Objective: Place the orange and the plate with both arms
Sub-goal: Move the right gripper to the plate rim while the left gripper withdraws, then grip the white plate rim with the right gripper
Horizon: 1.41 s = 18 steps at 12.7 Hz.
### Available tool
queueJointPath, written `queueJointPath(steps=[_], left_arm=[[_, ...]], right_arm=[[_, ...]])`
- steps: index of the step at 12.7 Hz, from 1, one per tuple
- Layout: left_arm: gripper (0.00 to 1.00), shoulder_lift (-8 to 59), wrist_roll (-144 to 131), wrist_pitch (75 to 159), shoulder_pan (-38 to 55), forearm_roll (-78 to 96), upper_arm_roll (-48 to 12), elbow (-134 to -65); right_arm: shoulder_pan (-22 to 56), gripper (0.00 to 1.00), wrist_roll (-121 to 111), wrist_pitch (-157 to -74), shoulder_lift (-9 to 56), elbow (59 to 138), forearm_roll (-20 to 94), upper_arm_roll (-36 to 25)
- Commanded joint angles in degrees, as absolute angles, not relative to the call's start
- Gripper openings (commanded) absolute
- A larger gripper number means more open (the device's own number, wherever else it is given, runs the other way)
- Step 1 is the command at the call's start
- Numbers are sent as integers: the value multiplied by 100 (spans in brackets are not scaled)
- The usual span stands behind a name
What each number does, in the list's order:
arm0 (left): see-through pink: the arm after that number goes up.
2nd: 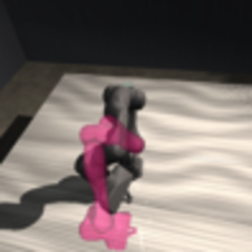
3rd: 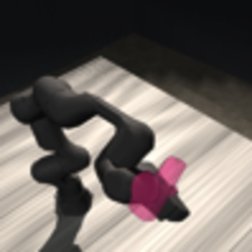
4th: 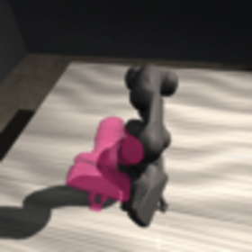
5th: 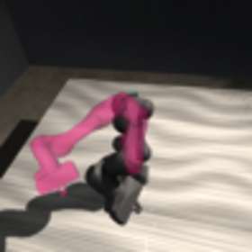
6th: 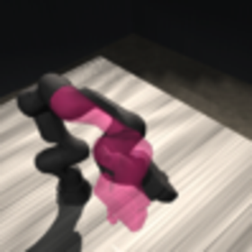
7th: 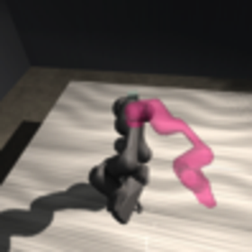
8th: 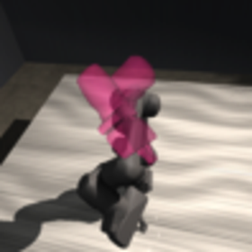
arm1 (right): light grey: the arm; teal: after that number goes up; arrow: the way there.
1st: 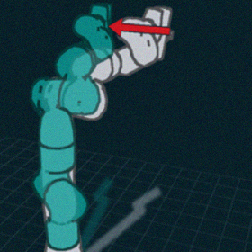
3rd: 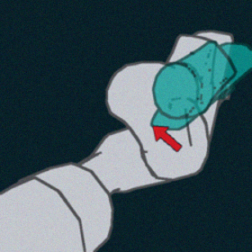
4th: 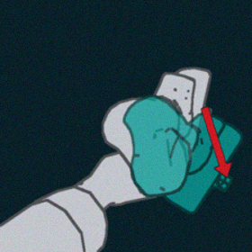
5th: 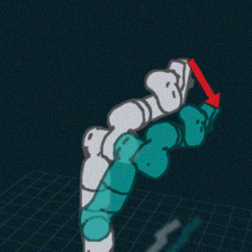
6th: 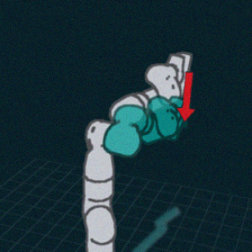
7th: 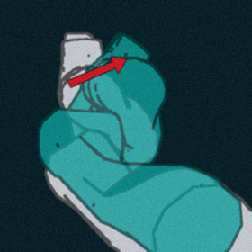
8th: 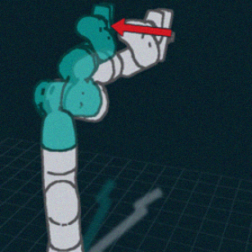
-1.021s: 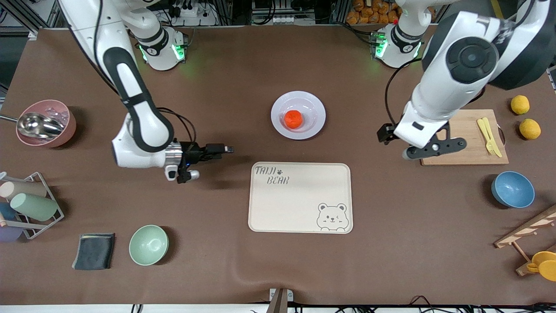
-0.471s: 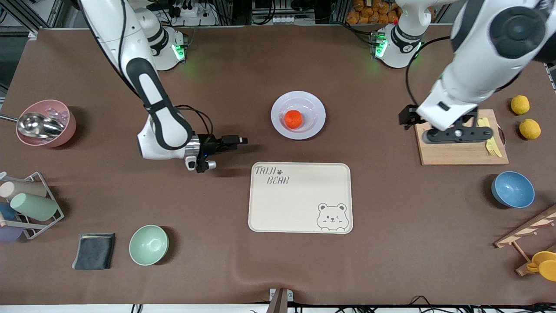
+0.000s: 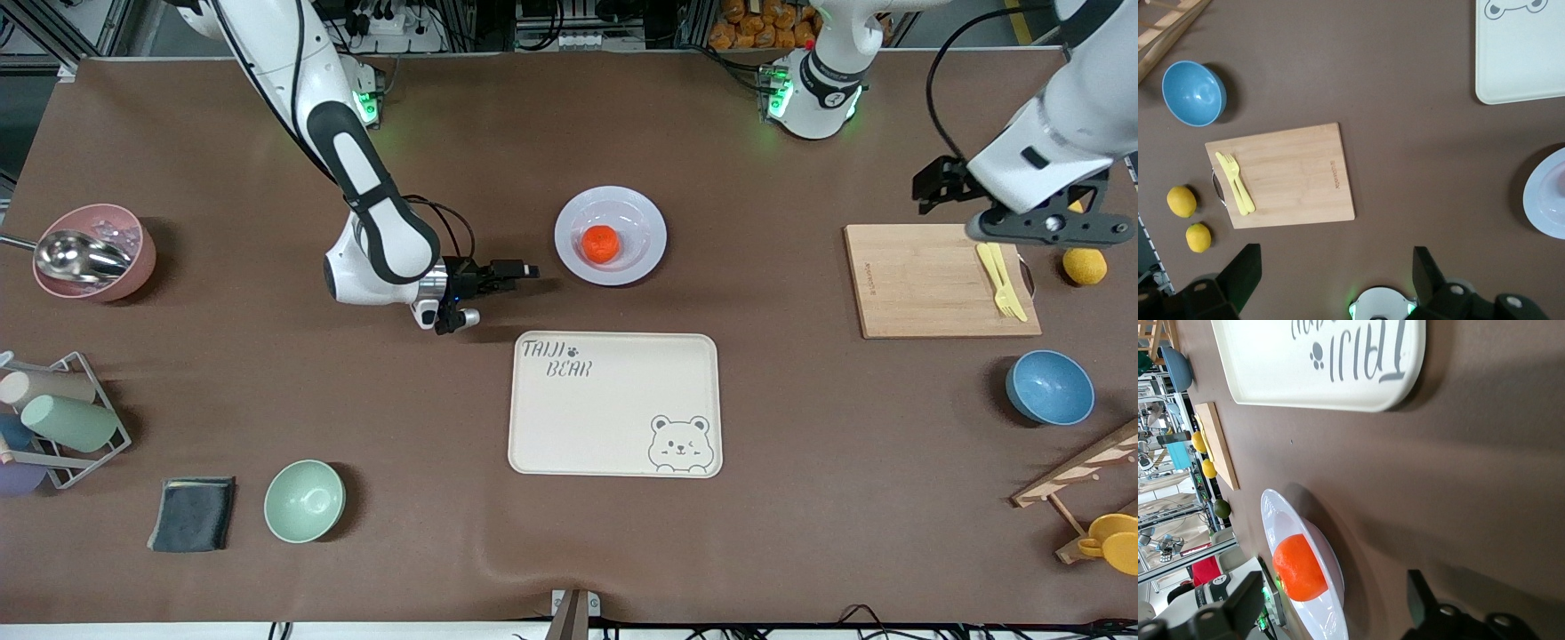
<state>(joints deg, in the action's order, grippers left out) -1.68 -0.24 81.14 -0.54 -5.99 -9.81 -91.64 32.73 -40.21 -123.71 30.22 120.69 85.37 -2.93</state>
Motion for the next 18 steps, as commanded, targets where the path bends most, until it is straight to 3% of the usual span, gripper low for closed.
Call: queueJointPath(steps=[1,6,14,18], left_arm=[[100,-422,27,7963,44,-169,-634,-9229],[100,-404,44,7971,35,237,-518,-9070],[100,-422,-369,8068,9,158,-721,-9105],[100,-413,-369,8086,9,79,-729,-9097]], right_arm=[[3637,88,-4210,-12462,2918,12208,9121,-343],[3806,77,-4236,-12586,2918,12287,9220,-334],[4087,68,-4438,-12621,2953,12384,9642,-334],[4183,54,-4438,-12708,3006,12393,9676,-334]])
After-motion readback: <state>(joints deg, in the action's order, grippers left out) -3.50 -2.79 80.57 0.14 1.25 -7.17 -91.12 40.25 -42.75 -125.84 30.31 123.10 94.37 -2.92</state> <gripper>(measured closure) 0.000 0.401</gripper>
